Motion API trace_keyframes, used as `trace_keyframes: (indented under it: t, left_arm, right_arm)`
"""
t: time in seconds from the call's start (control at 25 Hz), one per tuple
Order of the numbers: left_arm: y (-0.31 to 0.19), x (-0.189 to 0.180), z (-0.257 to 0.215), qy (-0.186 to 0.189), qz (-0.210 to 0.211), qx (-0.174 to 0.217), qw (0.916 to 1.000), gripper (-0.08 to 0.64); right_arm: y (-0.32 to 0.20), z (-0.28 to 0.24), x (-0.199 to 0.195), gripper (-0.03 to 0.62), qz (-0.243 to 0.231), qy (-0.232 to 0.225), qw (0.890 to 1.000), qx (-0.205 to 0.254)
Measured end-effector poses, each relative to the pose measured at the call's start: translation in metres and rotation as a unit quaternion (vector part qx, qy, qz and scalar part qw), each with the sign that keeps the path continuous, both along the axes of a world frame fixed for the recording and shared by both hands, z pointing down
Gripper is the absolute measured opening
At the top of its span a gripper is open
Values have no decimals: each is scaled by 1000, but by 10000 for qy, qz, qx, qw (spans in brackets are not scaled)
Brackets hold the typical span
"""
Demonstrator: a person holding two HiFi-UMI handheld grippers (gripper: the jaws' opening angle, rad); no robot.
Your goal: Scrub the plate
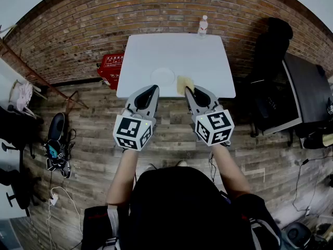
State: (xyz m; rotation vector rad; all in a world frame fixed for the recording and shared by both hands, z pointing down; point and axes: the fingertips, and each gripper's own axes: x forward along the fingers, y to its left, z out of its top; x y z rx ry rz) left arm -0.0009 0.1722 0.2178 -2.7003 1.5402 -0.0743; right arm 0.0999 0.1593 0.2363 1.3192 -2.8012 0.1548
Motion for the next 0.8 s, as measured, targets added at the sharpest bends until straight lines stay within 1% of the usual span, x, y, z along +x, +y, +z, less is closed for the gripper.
trace_keyframes:
  t: [0.08,0.16,0.28,0.48,0.8]
  left_arm:
    - [-2,4,-1,-97,-93,90,9999,18]
    - [-4,7,0,-128,-142,98,9998,18]
    - [-7,12,4,-108,-191,25,9998,18]
    - [-10,19,10,-29,-266,-77,9996,18]
    - [-10,21,23,-7,-382,-186,9991,18]
  right_arm:
    - [-2,2,4,41,-31,-24,10000,-35]
    - [-3,3,8,41,-76,-75,9999,-90]
    - [-5,4,12,41,-181,-170,9995,-187]
    - [-9,13,20,41,-318,-178,9988,-312]
    - [-13,21,25,41,-403,-292,9980,-380]
